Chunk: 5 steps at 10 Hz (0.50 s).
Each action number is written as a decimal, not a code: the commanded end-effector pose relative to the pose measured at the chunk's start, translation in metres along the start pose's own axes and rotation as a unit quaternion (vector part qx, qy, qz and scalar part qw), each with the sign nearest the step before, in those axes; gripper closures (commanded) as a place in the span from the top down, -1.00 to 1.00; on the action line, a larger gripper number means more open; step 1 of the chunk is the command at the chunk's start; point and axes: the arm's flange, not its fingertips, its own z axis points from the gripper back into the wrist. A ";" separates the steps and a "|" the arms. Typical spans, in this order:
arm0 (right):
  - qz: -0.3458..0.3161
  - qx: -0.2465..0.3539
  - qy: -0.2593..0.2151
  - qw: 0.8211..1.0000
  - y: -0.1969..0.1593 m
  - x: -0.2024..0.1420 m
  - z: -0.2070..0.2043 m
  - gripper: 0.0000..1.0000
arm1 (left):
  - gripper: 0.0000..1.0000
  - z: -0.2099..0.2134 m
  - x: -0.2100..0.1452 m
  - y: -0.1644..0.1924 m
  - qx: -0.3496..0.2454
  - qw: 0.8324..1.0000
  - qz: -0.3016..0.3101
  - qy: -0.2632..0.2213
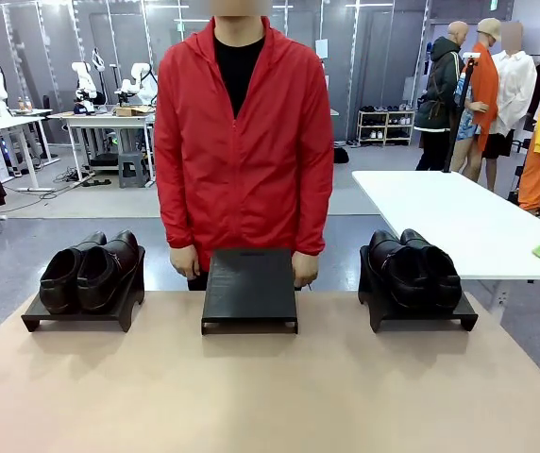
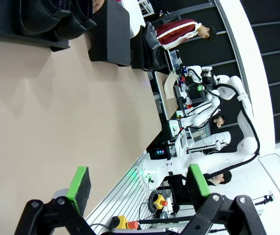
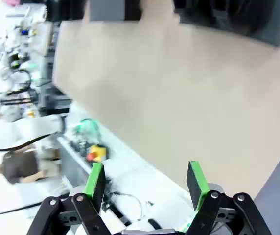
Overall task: Place the shoes on the stand as instructed by the person.
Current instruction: Pick up another pair of Shoes and place it on the Shoes Stand indicated by the person.
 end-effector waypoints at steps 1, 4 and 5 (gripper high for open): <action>-0.005 0.095 0.001 0.995 -0.034 -0.023 0.008 0.68 | 1.00 0.000 -0.004 -0.004 -0.004 1.000 -0.006 0.003; -0.010 0.179 -0.011 0.984 -0.075 -0.066 -0.006 0.68 | 1.00 0.000 -0.004 -0.004 -0.004 1.000 -0.006 0.003; -0.032 0.198 -0.013 0.980 -0.084 -0.063 -0.013 0.68 | 1.00 0.000 -0.004 -0.004 -0.004 1.000 -0.006 0.003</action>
